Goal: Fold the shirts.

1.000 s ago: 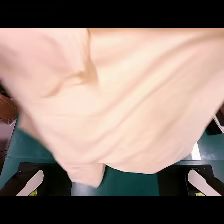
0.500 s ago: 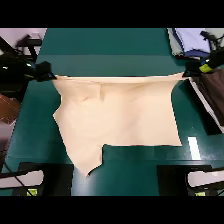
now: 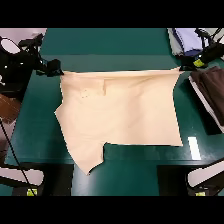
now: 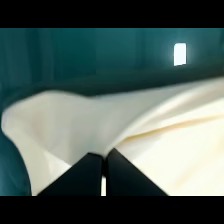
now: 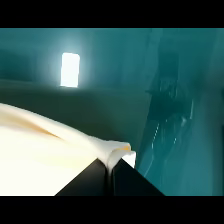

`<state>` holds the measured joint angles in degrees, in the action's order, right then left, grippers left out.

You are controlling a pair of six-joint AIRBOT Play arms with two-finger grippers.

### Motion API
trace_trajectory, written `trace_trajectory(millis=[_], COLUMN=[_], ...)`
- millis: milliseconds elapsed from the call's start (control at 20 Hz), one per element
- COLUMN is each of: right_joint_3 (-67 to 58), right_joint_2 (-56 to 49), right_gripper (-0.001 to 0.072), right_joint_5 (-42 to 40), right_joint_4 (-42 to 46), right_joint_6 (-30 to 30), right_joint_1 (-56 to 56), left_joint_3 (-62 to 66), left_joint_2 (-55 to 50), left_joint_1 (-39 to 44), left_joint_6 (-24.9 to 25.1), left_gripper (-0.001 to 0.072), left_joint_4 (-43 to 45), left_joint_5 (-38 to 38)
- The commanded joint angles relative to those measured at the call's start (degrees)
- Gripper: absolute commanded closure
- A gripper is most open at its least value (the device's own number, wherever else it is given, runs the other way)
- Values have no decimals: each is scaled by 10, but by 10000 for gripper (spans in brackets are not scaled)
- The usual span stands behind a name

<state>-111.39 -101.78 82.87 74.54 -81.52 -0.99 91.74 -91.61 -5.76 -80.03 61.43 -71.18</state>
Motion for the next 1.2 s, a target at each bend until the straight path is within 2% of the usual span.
trace_trajectory(millis=[0, 200, 400, 450, 500, 550, 650, 850, 1150], right_joint_3=[95, 225, 280, 284, 283, 278, 267, 333, 434], right_joint_2=[46, 85, 88, 88, 88, 88, 96, 191, 316], right_gripper=[695, 694, 688, 513, 318, 304, 305, 305, 305], right_joint_5=[-14, -56, -67, -67, -66, -59, -25, -7, -50], right_joint_4=[2, 0, -17, -45, -72, -104, -154, -161, -161], right_joint_6=[11, 25, 25, 25, 25, 25, 32, 41, 45], right_joint_1=[10, 1, -7, -4, 2, 12, 31, 57, 68], left_joint_3=[-28, -132, -197, -199, -199, -199, -200, -303, -595], left_joint_2=[-2, -2, -2, -2, -1, 3, 44, 197, 423], left_joint_1=[1, 1, 1, 1, 1, 1, 1, 1, 1], left_joint_6=[6, 6, 7, 5, 5, 4, 5, -27, -56], left_gripper=[685, 684, 681, 541, 217, 181, 180, 179, 180], left_joint_4=[17, 8, 6, 6, -2, -12, 0, 85, 23], left_joint_5=[-78, -52, -28, -28, -28, -31, -37, -44, -57])
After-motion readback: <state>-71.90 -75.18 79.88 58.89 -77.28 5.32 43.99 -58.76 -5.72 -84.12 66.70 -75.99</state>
